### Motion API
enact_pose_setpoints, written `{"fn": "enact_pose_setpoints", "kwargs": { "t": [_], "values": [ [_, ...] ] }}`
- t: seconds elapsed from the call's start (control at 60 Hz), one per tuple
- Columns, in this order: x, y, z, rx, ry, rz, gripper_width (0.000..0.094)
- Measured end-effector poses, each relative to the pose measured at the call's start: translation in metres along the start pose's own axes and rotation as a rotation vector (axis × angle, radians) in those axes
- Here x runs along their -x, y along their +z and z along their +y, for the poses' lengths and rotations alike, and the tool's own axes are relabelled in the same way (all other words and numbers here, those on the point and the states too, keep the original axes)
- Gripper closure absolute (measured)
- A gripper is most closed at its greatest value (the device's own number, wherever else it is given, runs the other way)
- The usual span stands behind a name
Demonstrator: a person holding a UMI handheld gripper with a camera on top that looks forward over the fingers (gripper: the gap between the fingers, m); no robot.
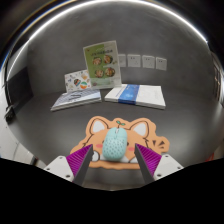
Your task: Arrange mouse
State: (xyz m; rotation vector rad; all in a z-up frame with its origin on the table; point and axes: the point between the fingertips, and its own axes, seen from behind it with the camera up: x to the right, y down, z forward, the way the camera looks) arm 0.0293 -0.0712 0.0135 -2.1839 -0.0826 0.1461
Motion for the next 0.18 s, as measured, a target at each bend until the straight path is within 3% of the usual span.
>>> {"fn": "enact_pose_setpoints", "kwargs": {
  "t": [0.183],
  "values": [
    [-0.033, -0.082, 0.04, 0.007, 0.031, 0.001, 0.0083]
  ]
}}
